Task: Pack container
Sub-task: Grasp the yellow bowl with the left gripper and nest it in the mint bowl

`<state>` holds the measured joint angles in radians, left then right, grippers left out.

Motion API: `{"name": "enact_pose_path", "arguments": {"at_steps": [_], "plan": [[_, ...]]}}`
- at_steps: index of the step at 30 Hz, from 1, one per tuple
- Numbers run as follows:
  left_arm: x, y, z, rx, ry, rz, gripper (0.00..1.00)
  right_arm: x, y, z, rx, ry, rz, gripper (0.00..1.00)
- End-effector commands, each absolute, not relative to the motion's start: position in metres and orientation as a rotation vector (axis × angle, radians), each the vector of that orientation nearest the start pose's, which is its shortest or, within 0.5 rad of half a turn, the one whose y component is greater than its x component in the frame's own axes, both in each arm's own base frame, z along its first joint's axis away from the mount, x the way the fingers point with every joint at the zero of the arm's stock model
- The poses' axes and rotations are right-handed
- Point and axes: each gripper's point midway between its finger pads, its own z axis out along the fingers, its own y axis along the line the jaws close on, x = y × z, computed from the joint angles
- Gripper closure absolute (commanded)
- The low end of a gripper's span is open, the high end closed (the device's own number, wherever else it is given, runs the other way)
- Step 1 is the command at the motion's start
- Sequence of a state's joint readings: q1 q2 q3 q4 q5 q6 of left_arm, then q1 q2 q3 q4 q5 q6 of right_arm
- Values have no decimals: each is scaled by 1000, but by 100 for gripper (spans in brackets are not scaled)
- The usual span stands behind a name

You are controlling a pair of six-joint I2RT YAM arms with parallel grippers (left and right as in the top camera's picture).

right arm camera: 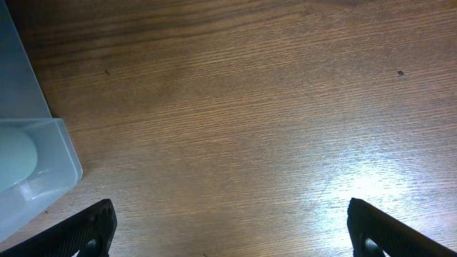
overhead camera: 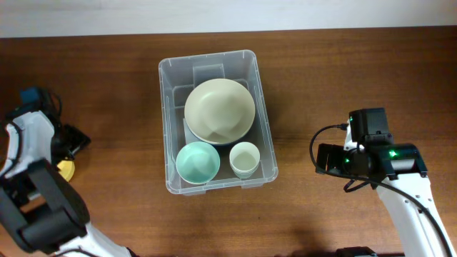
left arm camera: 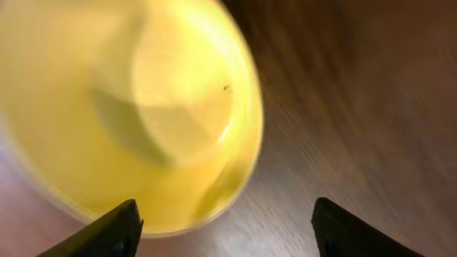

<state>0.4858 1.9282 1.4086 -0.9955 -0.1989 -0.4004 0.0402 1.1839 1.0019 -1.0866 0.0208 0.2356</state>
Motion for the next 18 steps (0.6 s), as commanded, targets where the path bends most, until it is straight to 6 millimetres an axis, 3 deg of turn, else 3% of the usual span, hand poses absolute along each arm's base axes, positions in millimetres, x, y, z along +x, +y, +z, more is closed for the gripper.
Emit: {"name": "enact_pose_path", "arguments": {"at_steps": [1, 4, 6, 7, 9, 12, 16, 18], "plan": [[309, 198, 15, -1305, 2872, 174, 30, 245, 8, 137, 284, 2825, 35, 1], [307, 197, 5, -1315, 2895, 167, 55, 245, 8, 137, 284, 2826, 35, 1], [308, 196, 6, -1304, 2898, 167, 76, 245, 8, 137, 284, 2826, 35, 1], [311, 195, 10, -1272, 2898, 168, 92, 245, 8, 137, 284, 2825, 36, 1], [315, 193, 18, -1250, 2885, 171, 99, 245, 8, 137, 284, 2825, 35, 1], [323, 184, 41, -1190, 2851, 174, 99, 245, 8, 137, 285, 2825, 35, 1], [336, 159, 94, -1061, 2768, 167, 99, 246, 8, 137, 285, 2825, 35, 1], [342, 134, 127, -958, 2718, 132, 99, 246, 8, 137, 284, 2825, 35, 1]]}}
